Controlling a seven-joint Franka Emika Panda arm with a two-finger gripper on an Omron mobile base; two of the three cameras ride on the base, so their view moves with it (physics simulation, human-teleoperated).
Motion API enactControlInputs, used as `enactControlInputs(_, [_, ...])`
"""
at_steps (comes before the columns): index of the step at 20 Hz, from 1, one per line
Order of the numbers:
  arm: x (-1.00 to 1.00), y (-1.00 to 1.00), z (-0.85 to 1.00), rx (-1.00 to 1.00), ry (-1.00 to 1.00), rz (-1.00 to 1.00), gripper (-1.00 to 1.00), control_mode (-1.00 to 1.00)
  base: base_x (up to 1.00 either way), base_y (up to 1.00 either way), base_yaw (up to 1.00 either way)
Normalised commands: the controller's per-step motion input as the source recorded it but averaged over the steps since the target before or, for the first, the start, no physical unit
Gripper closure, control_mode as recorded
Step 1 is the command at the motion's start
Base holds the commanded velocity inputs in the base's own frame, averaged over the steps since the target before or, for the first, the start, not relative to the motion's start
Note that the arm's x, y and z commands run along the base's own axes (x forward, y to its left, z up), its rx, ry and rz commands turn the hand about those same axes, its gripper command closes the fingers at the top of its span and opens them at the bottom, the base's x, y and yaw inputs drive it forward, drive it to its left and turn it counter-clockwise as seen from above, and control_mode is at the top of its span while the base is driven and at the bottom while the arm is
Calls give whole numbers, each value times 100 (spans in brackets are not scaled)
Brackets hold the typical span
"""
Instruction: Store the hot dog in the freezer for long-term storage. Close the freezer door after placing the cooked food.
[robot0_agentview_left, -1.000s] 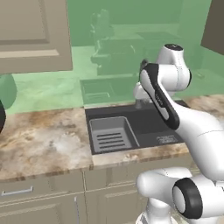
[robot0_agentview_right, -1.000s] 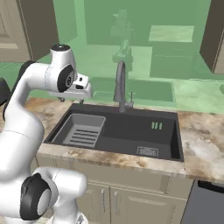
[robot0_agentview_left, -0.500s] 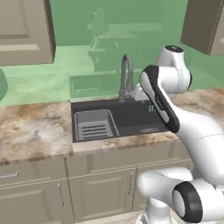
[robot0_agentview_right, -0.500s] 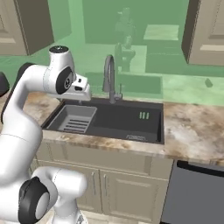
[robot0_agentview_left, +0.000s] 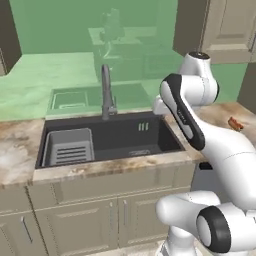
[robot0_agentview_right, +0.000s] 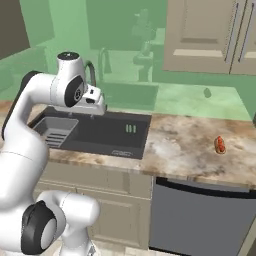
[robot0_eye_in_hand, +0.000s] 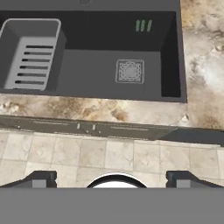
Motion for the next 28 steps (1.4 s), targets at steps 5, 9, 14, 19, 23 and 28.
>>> enactControlInputs(5, [0, 0, 0, 0, 0, 0, -100, 100, -14, -62, -4])
enactControlInputs(9, [0, 0, 0, 0, 0, 0, -100, 100, 0, -64, -8])
enactControlInputs(14, [0, 0, 0, 0, 0, 0, -100, 100, 0, -41, -14])
enactControlInputs(19, [0, 0, 0, 0, 0, 0, -100, 100, 0, -16, -29])
enactControlInputs(23, [0, 0, 0, 0, 0, 0, -100, 100, 0, -8, -30])
enactControlInputs(28, [0, 0, 0, 0, 0, 0, -100, 100, 0, -4, -30])
